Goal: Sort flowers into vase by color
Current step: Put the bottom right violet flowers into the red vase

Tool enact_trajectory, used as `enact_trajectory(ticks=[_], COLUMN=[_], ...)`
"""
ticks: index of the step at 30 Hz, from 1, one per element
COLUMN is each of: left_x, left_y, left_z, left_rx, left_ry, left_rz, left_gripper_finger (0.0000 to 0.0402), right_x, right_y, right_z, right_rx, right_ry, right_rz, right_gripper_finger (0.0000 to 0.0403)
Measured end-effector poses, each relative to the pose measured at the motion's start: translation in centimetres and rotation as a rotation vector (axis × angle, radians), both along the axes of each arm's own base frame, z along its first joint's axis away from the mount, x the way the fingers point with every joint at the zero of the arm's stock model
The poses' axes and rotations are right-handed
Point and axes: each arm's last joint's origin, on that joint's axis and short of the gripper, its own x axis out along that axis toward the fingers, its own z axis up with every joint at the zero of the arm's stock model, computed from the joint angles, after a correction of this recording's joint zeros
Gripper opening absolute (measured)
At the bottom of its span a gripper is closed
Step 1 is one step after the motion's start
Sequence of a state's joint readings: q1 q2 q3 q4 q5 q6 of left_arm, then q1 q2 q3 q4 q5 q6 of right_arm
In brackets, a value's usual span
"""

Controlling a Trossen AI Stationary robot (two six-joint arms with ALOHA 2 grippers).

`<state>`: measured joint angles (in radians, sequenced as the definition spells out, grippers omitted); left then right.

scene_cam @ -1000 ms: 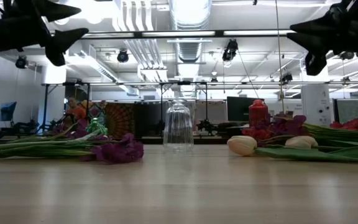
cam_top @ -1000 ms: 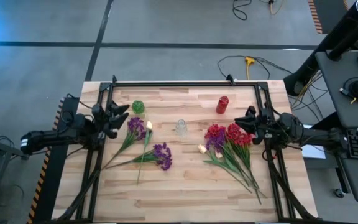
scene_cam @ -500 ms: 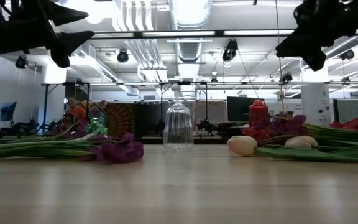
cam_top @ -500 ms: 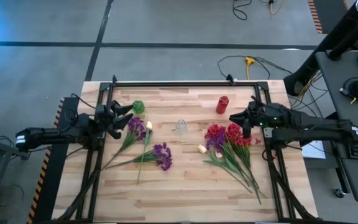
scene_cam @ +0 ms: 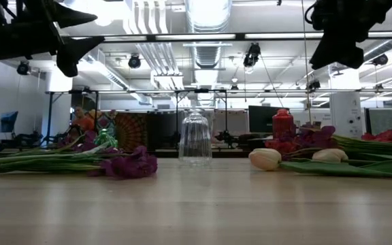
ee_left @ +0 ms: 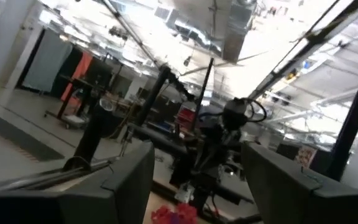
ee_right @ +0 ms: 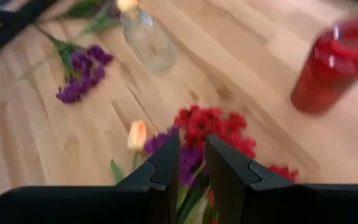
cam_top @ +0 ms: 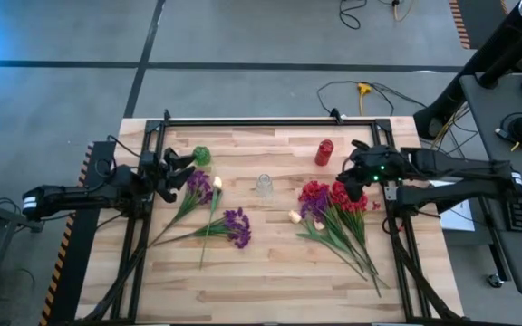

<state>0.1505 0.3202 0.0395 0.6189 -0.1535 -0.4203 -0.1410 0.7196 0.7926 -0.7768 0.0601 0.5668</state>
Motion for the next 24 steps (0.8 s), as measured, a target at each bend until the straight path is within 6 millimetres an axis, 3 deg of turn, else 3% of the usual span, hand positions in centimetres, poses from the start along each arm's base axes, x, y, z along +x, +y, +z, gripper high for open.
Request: enact_trajectory(ticks=[4, 7, 13, 20, 24], left_x=[0.7, 1.1, 1.5, 1.5, 1.5], left_y=[0.3, 0.1, -0.2, -0.3, -0.3], left_z=[-0.9, 0.4, 3.2, 3.3, 3.6], left_rx=[-0.125, -0.115, 0.064, 0.195, 0.236], left_ry=[0.213, 0.328, 0.363, 0.389, 0.377], left_rz=[0.040, -0.031, -0.074, -0.094, -0.076], left_gripper_finger=[0.0215, 0.0203, 0.0191, 0.0191, 0.0193], right_x=[0.4, 0.9, 1.9, 2.1, 2.4], right_y=[0.3, 0.8, 2.9, 7.0, 8.7], right_z=[-0.2, -0.7, -1.8, -3.4, -3.9], right_rx=[0.035, 0.078, 0.096, -0.085, -0.151], right_ry=[0.102, 0.214, 0.391, 0.462, 0.432], right_rz=[-0.002, 0.003, 0.083, 0.316, 0.310], right_gripper_finger=[0.0068, 0.0068, 0.0068, 0.0068, 0.0068])
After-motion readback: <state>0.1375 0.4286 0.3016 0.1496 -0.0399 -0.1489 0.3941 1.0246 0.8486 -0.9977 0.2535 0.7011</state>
